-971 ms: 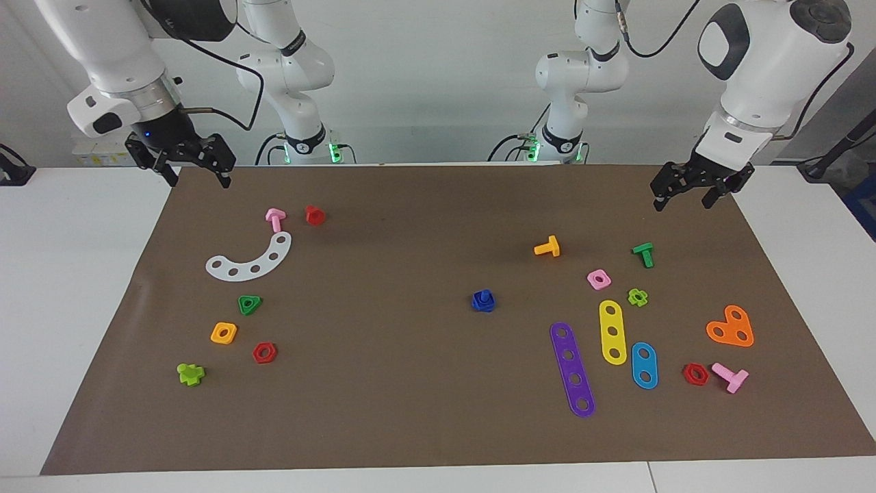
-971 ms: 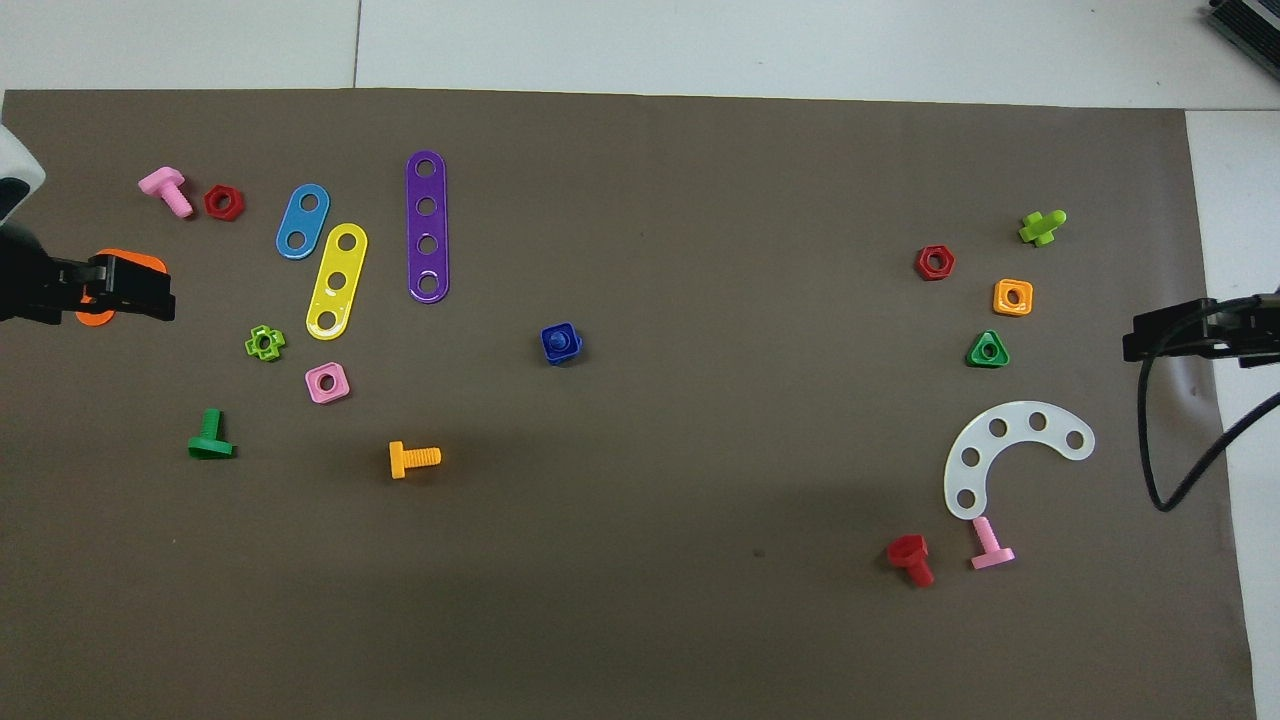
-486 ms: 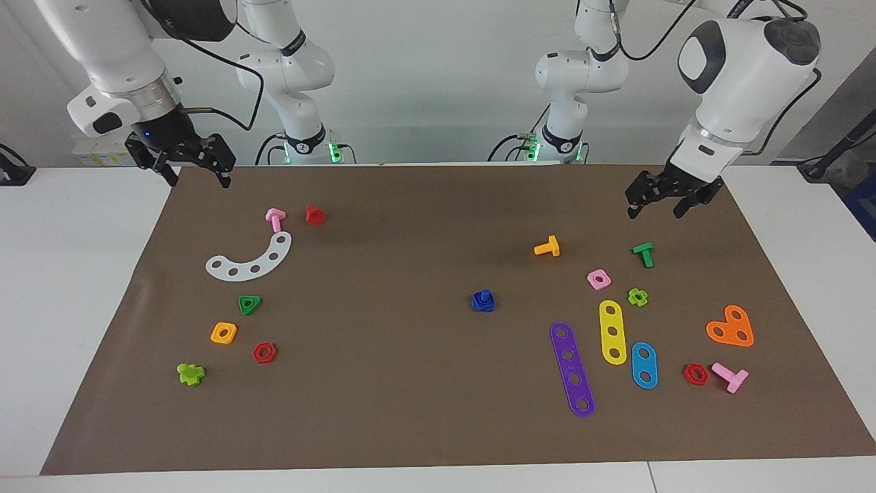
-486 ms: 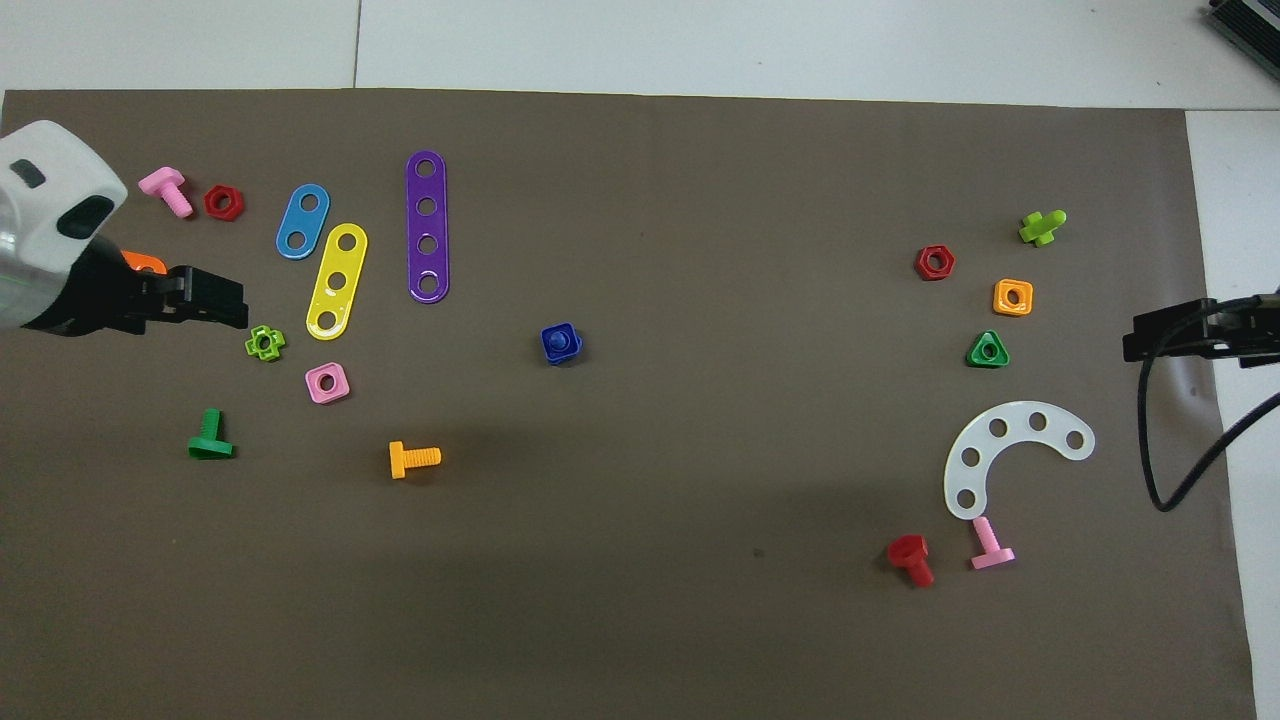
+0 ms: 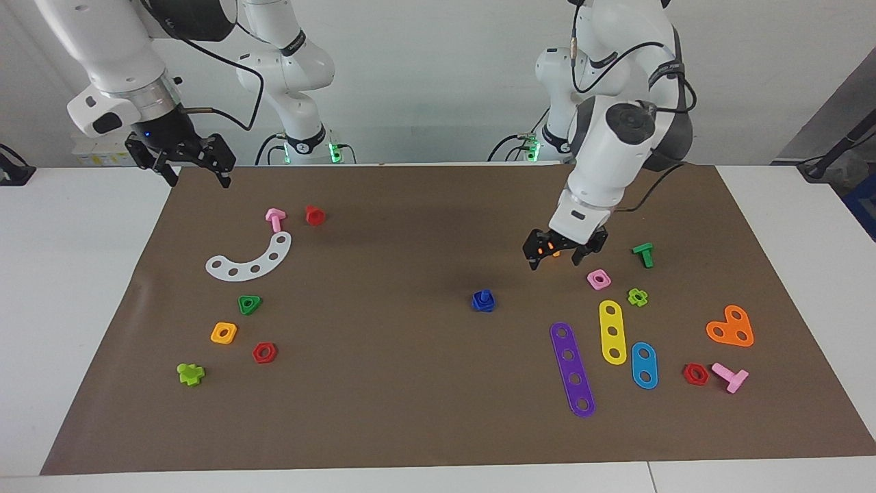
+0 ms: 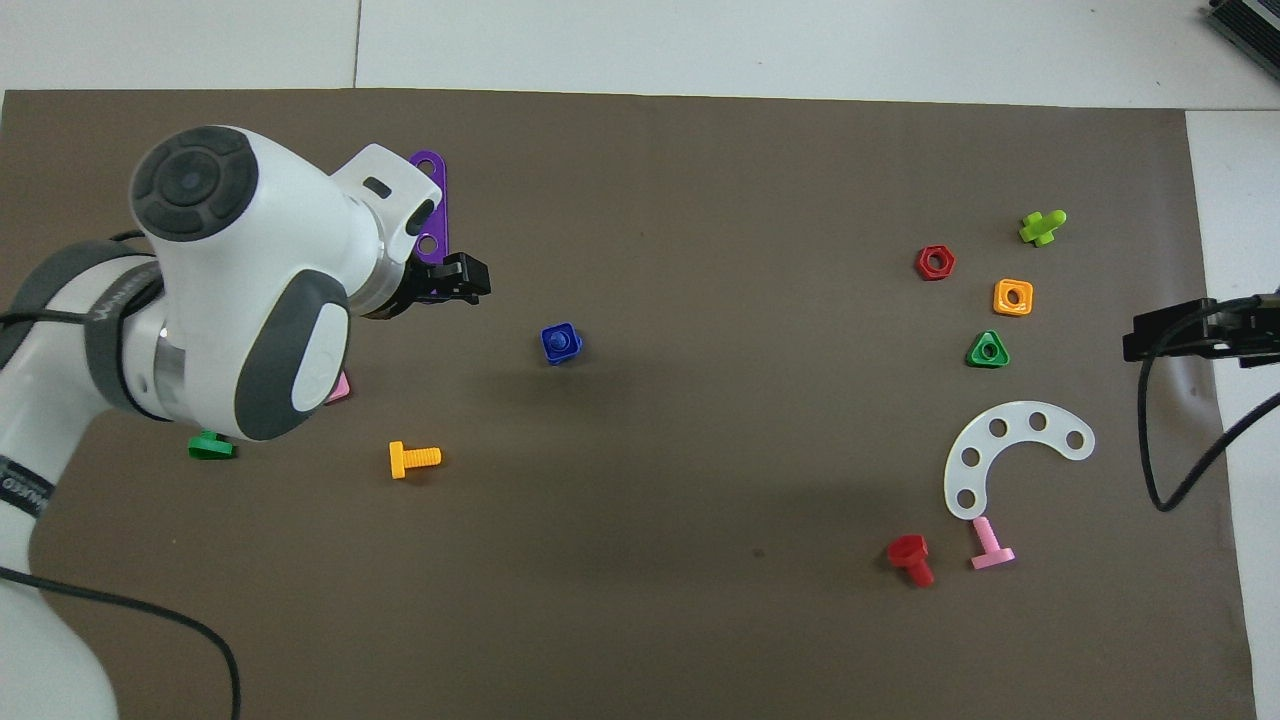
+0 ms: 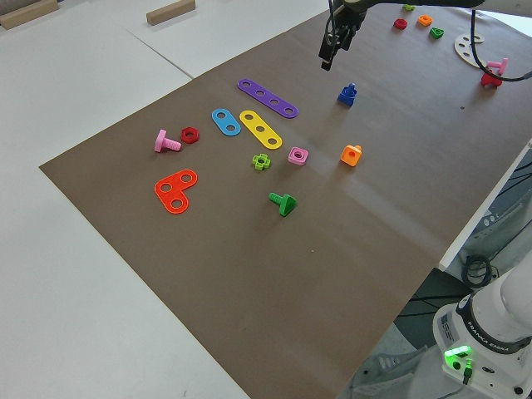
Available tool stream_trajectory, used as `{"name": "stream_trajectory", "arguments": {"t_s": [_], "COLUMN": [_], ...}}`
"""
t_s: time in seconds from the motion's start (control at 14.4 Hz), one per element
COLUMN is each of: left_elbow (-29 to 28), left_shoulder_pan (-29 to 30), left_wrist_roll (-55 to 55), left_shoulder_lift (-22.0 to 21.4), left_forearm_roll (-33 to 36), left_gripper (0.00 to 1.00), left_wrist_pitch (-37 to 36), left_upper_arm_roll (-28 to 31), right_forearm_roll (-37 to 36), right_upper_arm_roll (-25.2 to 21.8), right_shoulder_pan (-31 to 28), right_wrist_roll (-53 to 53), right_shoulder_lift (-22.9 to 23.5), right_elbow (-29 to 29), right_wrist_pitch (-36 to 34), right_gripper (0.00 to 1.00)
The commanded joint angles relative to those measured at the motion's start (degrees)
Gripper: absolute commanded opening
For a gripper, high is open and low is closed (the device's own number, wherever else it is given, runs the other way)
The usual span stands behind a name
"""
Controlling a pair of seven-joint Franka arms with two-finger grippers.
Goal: Unscrew and place screws in storage area
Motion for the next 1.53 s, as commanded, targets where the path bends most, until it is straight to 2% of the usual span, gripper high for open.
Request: {"name": "stream_trajectory", "arguments": {"t_s": [0.0, 0.07, 0.35, 0.69, 0.83, 1.11, 1.46], "left_elbow": [3.49, 5.15, 5.08, 1.57, 0.69, -0.10, -0.55], "left_shoulder_pan": [-4.65, -5.97, -8.35, -9.33, -9.85, -9.94, -10.12], "left_wrist_roll": [-6.21, -7.45, -9.30, -9.31, -9.13, -9.13, -9.13], "left_shoulder_lift": [7.33, 10.06, 13.94, 14.22, 14.22, 14.04, 13.87], "left_forearm_roll": [-0.82, -0.82, -0.38, 0.58, 0.58, 0.58, 0.58], "left_gripper": [0.99, 0.98, 0.95, 0.91, 0.82, 0.77, 0.63], "left_wrist_pitch": [5.01, 5.63, 9.59, 13.55, 13.55, 13.55, 12.76], "left_upper_arm_roll": [1.20, 1.29, 1.29, 1.29, 1.29, 1.29, 1.20], "right_forearm_roll": [1.22, 1.22, 1.22, 1.22, 1.22, 1.22, 1.22], "right_upper_arm_roll": [0.15, 0.15, 0.15, 0.15, 0.15, 0.15, 0.15], "right_shoulder_pan": [-0.18, -0.18, -0.18, -0.18, -0.18, -0.18, -0.18], "right_wrist_roll": [0.53, 0.53, 0.53, 0.62, 0.53, 0.53, 0.53], "right_shoulder_lift": [-0.42, -0.33, -0.42, -0.33, -0.42, -0.42, -0.42], "right_elbow": [-0.32, -0.32, -0.32, -0.32, -0.32, -0.32, -0.32], "right_wrist_pitch": [0.05, 0.05, 0.05, 0.05, 0.05, 0.05, 0.05], "right_gripper": [1.00, 1.00, 1.00, 1.00, 1.00, 1.00, 1.00]}}
